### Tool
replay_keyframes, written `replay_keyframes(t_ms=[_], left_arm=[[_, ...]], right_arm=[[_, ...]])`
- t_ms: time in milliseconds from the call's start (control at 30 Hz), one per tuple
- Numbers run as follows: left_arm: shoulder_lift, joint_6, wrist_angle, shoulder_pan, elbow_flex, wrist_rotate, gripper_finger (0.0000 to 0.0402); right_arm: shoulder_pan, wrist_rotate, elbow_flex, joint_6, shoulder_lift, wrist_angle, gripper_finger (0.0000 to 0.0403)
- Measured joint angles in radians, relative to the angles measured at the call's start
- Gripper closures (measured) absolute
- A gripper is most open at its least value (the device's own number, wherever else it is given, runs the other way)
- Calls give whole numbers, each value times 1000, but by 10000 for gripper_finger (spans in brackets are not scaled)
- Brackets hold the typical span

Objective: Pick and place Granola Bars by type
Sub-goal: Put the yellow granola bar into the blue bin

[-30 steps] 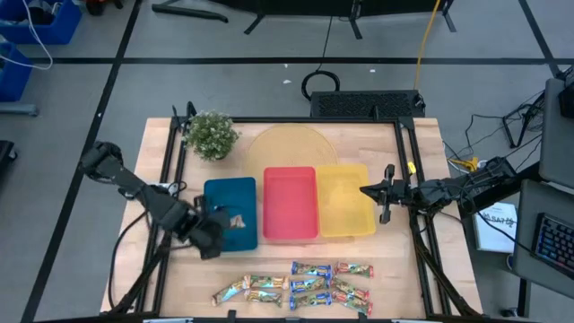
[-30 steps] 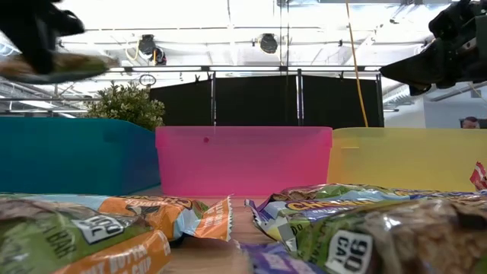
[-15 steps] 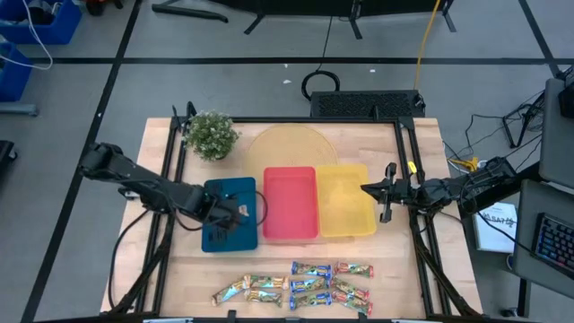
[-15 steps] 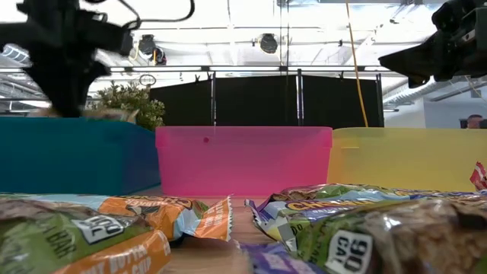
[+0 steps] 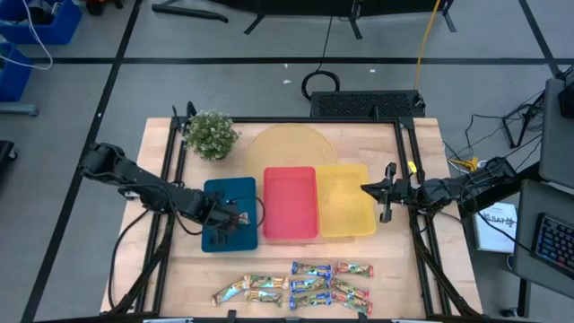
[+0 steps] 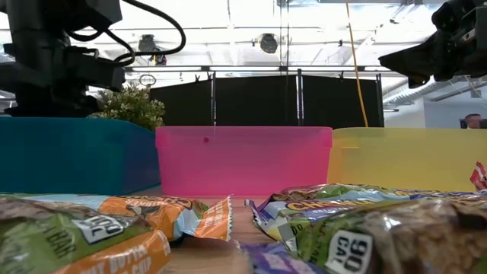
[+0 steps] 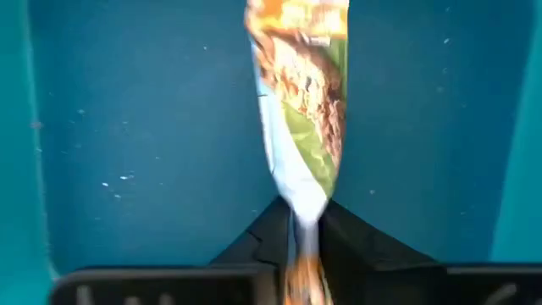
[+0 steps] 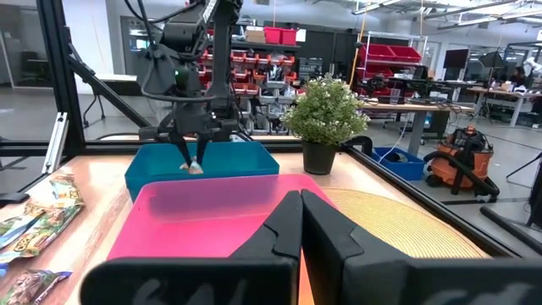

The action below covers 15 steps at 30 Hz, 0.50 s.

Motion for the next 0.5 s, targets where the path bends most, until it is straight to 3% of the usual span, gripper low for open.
replay_keyframes(t_ms=[267,500], left_arm=[[0,-98,-41,7,15,65,225],[-1,-182,-250,10,219,148,171]], right_arm=[[0,-4,0,0,0,0,403],[0,-4,0,0,0,0,403]])
